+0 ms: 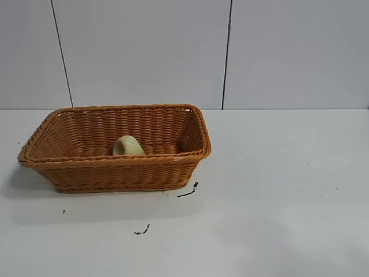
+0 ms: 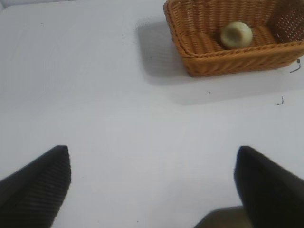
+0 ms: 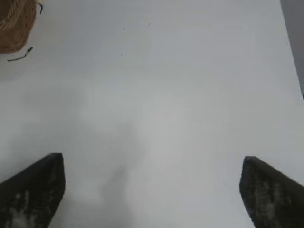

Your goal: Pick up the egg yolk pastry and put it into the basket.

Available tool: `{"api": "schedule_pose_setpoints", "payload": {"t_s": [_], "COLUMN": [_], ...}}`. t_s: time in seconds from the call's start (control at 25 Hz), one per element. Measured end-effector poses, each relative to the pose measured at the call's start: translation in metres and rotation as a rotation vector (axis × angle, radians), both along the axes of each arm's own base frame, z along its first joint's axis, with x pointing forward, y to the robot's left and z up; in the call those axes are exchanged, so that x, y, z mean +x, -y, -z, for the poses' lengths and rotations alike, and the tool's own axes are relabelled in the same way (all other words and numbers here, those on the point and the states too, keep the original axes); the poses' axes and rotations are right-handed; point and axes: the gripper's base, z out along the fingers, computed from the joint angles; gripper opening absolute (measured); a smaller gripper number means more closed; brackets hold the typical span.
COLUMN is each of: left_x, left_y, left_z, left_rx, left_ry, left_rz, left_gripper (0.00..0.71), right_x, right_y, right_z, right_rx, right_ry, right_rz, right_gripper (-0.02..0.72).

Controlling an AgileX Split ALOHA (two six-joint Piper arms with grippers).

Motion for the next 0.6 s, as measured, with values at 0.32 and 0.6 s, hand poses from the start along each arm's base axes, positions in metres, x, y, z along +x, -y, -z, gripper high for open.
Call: {"api": "schedule_pose_setpoints", "payload": {"t_s": [0.32, 0.6], "left_x": [0.0000, 0.0000], "left_y": [0.0000, 0.0000], "left_z": [0.0000, 0.0000], "left_rx": [0.000, 0.000], "left_ry": [0.000, 0.000], "left_rz": [0.000, 0.000], "left_gripper": [0.696, 0.696], "right_x": [-0.0027, -0.0059], "right_y": [0.0000, -0.0007], "right_z": [-0.0006, -0.0011], "right_rx": [0.000, 0.000], "right_ry": [0.021, 0.042], "right_rz": [0.000, -0.030], "right_gripper": [0.693, 0.693]}}
